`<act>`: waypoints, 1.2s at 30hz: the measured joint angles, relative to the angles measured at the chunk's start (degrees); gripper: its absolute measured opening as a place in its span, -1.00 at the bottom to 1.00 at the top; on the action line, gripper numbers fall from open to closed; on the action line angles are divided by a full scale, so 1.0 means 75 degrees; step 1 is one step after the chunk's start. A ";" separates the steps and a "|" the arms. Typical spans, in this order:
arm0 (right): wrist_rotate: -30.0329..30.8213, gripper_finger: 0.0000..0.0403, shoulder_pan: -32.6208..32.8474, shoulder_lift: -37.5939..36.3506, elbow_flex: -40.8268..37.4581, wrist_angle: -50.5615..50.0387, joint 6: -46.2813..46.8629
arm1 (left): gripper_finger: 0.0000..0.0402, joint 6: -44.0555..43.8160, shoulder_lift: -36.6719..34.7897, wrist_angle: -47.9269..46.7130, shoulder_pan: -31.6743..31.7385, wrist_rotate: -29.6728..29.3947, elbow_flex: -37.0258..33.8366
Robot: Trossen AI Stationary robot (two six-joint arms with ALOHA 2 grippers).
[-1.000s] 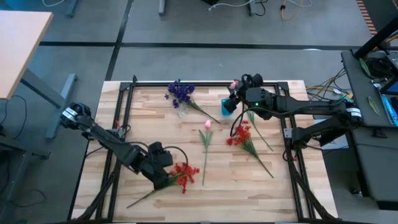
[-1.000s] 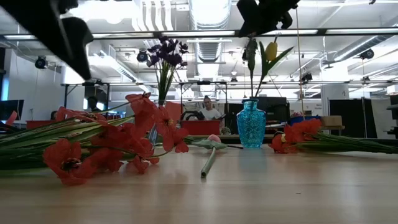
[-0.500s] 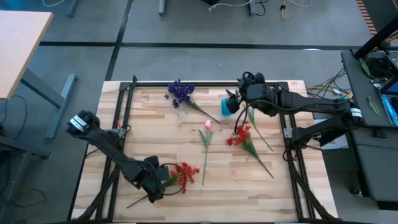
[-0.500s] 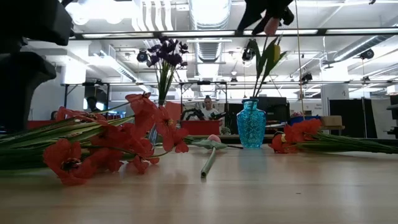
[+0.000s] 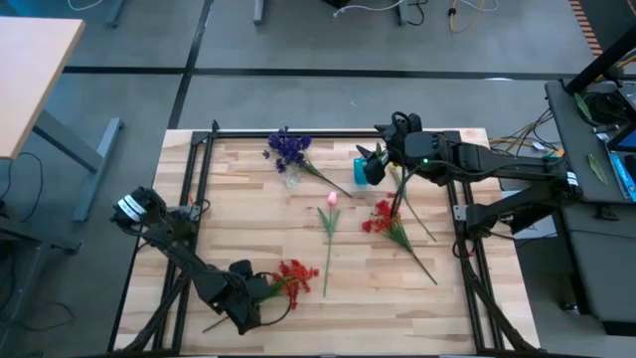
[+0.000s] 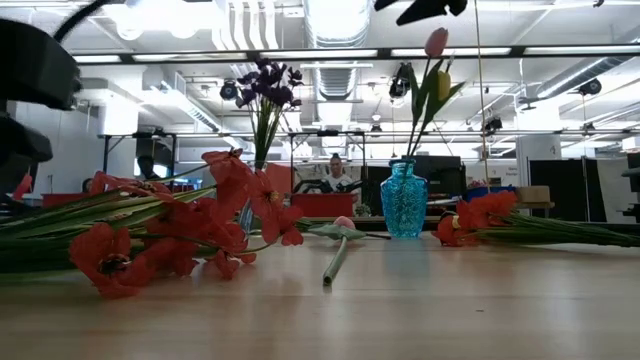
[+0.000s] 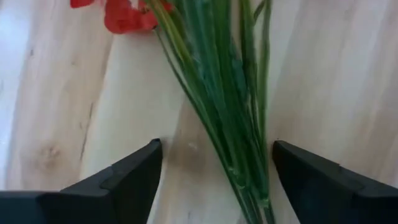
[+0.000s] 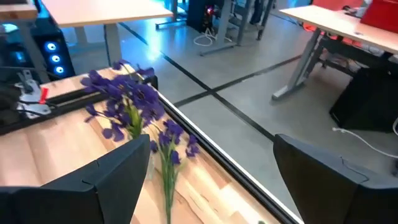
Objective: Sort flowers into vase by color
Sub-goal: Put the bottom red flowers into the transparent vase
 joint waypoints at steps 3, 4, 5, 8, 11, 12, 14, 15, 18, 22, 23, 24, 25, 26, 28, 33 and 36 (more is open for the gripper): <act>0.0026 0.63 0.0130 0.0000 0.0126 0.0000 -0.0029 | 0.26 -0.0076 0.0249 0.0041 -0.0162 -0.0076 0.0066; 0.0027 0.64 0.0182 0.0000 0.0159 0.0004 -0.0032 | 0.18 -0.0066 0.0294 0.0038 -0.0220 -0.0111 0.0085; 0.0031 0.64 0.0241 0.0000 0.0187 0.0001 -0.0031 | 0.08 -0.0058 0.0335 0.0035 -0.0279 -0.0174 0.0119; 0.0032 0.64 0.0432 0.0000 0.0224 -0.0001 -0.0034 | -0.30 0.0027 0.0369 -0.0030 -0.0365 -0.0277 0.0252; 0.0042 0.64 0.0614 0.0000 0.0235 -0.0003 -0.0064 | -0.76 0.0296 0.0375 -0.0300 -0.0367 -0.0224 0.0425; 0.0047 0.64 0.0677 0.0000 0.0235 -0.0003 -0.0098 | -0.87 0.0414 0.0359 -0.0431 -0.0367 -0.0214 0.0480; 0.0049 0.64 0.0817 0.0000 0.0235 -0.0006 -0.0069 | -0.93 0.0537 0.0292 -0.0838 -0.0343 -0.0212 0.0555; 0.0051 0.64 0.0906 0.0000 0.0235 -0.0004 -0.0033 | -0.92 0.0541 0.0256 -0.1046 -0.0314 -0.0208 0.0617; 0.0052 0.63 0.1213 -0.0001 0.0235 0.0003 -0.0030 | -0.96 0.0665 -0.0064 -0.1655 -0.0232 -0.0240 0.0900; 0.0052 0.64 0.1581 -0.0049 0.0235 0.0003 -0.0126 | -0.98 0.1018 -0.0701 -0.2571 -0.0127 -0.0913 0.1295; 0.0050 0.64 0.1680 -0.0070 0.0235 0.0001 -0.0156 | -0.98 0.1193 -0.0932 -0.2590 -0.0105 -0.1234 0.1409; 0.0022 0.64 0.1783 -0.0083 0.0235 0.0000 -0.0195 | -0.99 0.1393 -0.1212 -0.2507 -0.0098 -0.1570 0.1493; -0.0059 0.64 0.1888 -0.0086 0.0235 0.0000 -0.0249 | -0.99 0.1637 -0.1494 -0.2391 -0.0073 -0.1916 0.1564; -0.0207 0.64 0.1994 -0.0091 0.0235 -0.0009 -0.0341 | -0.99 0.1992 -0.1774 -0.2205 -0.0040 -0.2236 0.1594; -0.0663 0.64 0.2192 -0.0096 0.0219 -0.0060 -0.0509 | -0.99 0.2949 -0.2339 -0.1522 0.0042 -0.2737 0.1600; -0.1207 0.63 0.2802 -0.0038 -0.0422 0.0509 -0.0720 | -0.99 0.6166 -0.3452 0.2166 0.0538 -0.3115 0.1149; -0.1212 0.62 0.3123 0.0045 -0.1061 0.1312 -0.0841 | -1.00 0.8128 -0.3696 0.3758 0.0711 -0.3112 0.0681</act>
